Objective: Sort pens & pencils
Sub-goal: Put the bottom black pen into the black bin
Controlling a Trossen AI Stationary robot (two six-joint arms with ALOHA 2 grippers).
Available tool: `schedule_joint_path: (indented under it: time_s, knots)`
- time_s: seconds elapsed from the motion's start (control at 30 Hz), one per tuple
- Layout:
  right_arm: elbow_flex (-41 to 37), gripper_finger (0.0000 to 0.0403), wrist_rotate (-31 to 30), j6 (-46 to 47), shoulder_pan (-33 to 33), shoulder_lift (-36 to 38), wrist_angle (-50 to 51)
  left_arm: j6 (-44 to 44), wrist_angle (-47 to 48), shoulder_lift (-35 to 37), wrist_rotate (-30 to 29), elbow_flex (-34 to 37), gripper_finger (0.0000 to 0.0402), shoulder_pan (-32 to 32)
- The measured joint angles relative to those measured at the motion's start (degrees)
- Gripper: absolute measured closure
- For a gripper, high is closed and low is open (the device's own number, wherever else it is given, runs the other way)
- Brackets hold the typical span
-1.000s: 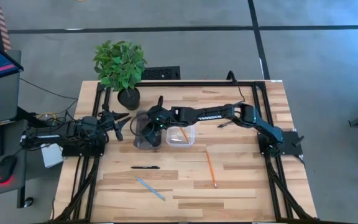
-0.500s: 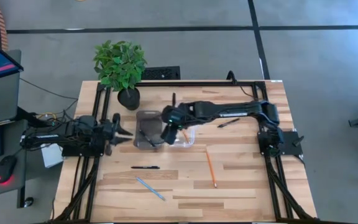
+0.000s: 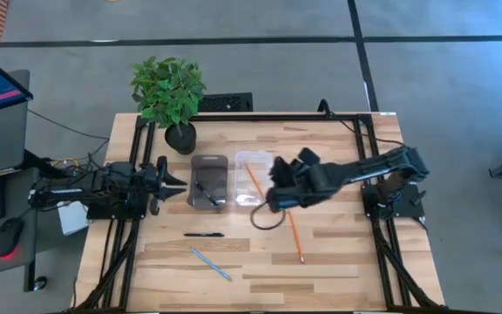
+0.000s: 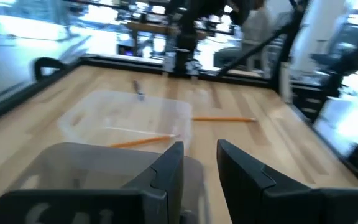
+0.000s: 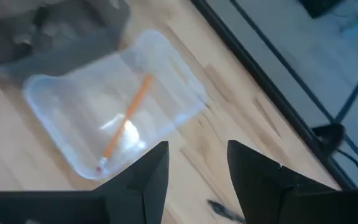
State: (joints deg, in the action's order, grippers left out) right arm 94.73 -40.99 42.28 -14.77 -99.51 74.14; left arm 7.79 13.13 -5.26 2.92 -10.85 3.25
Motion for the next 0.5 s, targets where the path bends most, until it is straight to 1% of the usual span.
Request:
schedule_joint_path:
  time_s: [0.07, 0.13, 0.2, 0.27, 0.37, 0.5]
  knots:
    - [-6.46, 0.0216, -0.86, 3.63, -0.6, 3.22, -0.82, 0.03, 0.12, 0.0, -3.19, 0.0, 0.0316, 0.0]
    - [-13.67, 0.0216, -1.09, 7.25, -0.69, 6.74, -2.52, 2.0, 0.89, 0.0, -5.88, 0.0, 0.0316, 0.0]
    - [-20.93, 0.0216, -1.06, 10.71, -0.66, 10.65, -4.78, 4.42, 1.74, -0.02, -8.17, 0.02, 0.0316, 0.0]
    - [-27.82, 0.0216, -1.58, 13.57, -1.27, 14.76, -8.52, 5.06, 2.01, -0.02, -9.27, 0.02, 0.0314, 0.0]
    - [-36.99, 0.0216, -4.16, 15.37, -2.89, 21.29, -17.17, 4.65, 2.2, -0.01, -8.4, 0.02, 0.0301, 0.02]
    - [-46.07, 0.0217, -5.76, 13.4, -4.28, 27.93, -29.5, 3.9, 1.82, -0.02, -4.83, 0.02, 0.0258, 0.0]
